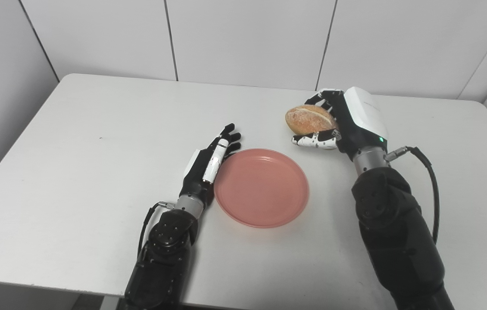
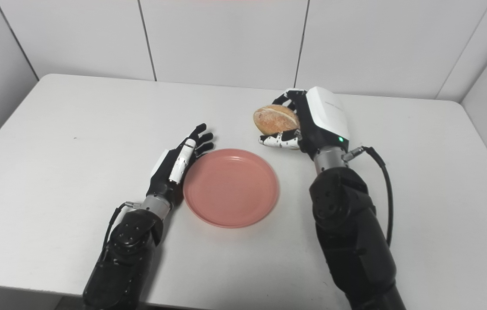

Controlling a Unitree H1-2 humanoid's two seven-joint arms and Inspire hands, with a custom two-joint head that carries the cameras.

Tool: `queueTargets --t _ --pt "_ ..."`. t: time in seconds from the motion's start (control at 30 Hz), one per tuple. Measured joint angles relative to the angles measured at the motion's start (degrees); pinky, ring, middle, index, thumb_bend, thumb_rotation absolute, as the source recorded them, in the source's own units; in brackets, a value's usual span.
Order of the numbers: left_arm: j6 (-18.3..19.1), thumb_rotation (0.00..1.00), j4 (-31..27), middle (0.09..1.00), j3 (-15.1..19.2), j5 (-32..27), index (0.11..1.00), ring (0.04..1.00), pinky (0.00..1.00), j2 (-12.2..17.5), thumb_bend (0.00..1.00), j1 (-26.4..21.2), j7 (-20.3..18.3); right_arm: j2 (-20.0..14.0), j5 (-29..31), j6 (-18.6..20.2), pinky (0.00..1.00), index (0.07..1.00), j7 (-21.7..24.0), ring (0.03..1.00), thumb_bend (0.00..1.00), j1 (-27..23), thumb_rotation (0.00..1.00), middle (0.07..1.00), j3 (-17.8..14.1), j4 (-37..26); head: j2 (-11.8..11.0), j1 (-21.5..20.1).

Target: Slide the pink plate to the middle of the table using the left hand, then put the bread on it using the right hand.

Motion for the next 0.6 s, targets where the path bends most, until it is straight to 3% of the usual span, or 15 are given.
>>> queueTargets --t 0.6 --pt "-0.2 1.0 0.6 0.899 0.2 0.0 0.889 0.883 0.86 -0.8 0.37 -0.4 0.9 2.3 1.2 -1.6 0.24 0.534 0.5 0.327 0.52 2.2 0.0 0.413 6.6 3.8 1.3 -0.3"
